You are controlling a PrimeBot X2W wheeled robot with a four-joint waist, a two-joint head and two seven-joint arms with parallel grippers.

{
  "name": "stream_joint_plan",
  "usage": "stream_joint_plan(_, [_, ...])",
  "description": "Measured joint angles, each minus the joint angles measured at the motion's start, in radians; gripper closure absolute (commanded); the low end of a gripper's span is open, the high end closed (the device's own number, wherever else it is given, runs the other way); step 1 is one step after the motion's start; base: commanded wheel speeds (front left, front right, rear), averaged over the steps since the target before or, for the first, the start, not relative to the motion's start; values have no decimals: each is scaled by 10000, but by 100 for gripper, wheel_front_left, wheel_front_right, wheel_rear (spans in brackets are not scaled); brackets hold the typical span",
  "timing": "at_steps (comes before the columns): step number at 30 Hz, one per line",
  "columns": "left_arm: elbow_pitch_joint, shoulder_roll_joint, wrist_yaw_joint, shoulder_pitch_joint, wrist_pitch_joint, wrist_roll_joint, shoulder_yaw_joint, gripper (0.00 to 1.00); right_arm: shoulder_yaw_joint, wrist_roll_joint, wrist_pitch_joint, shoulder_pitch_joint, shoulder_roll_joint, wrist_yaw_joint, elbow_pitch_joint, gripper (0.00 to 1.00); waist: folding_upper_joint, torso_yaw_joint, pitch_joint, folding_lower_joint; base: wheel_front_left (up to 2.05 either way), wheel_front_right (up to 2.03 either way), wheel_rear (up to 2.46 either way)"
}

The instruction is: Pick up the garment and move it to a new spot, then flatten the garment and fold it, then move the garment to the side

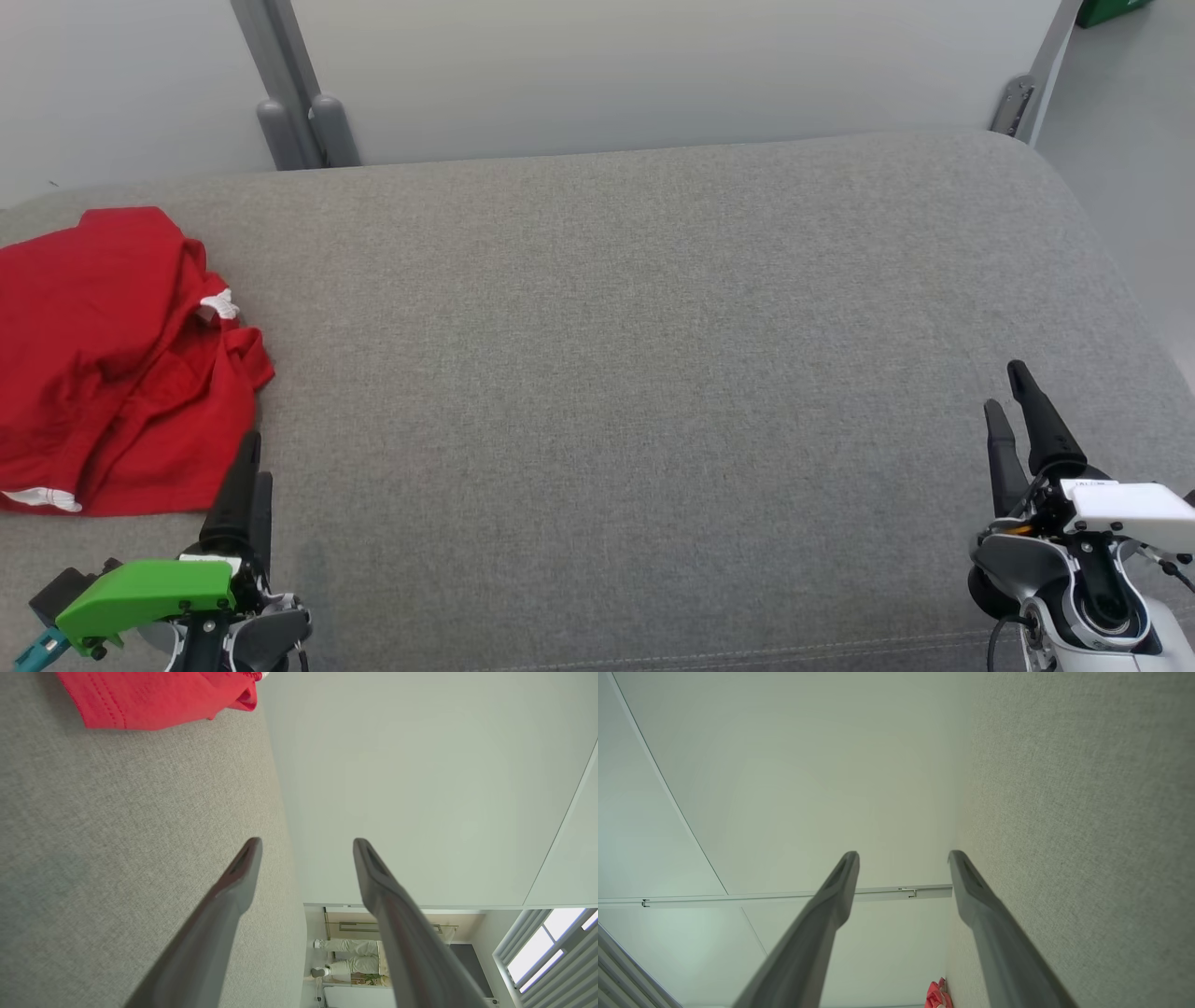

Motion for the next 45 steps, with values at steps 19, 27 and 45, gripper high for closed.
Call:
stream_joint_plan(19, [-675,577,0,-3,-717,2512,-665,0,1099,-1983,-832,-44,-869,0,-779,0,0,78,31,0,0,0,0])
stream_joint_plan(27, [-1041,652,56,-3,-963,4289,-610,0,1662,-3375,-1154,-65,-1363,2,-909,0,0,94,30,0,0,0,0])
stream_joint_plan(45, [-1695,688,844,8,-1580,8013,-1062,0,2577,-6880,-1806,-281,-1858,-211,-1198,0,0,211,39,0,0,0,0])
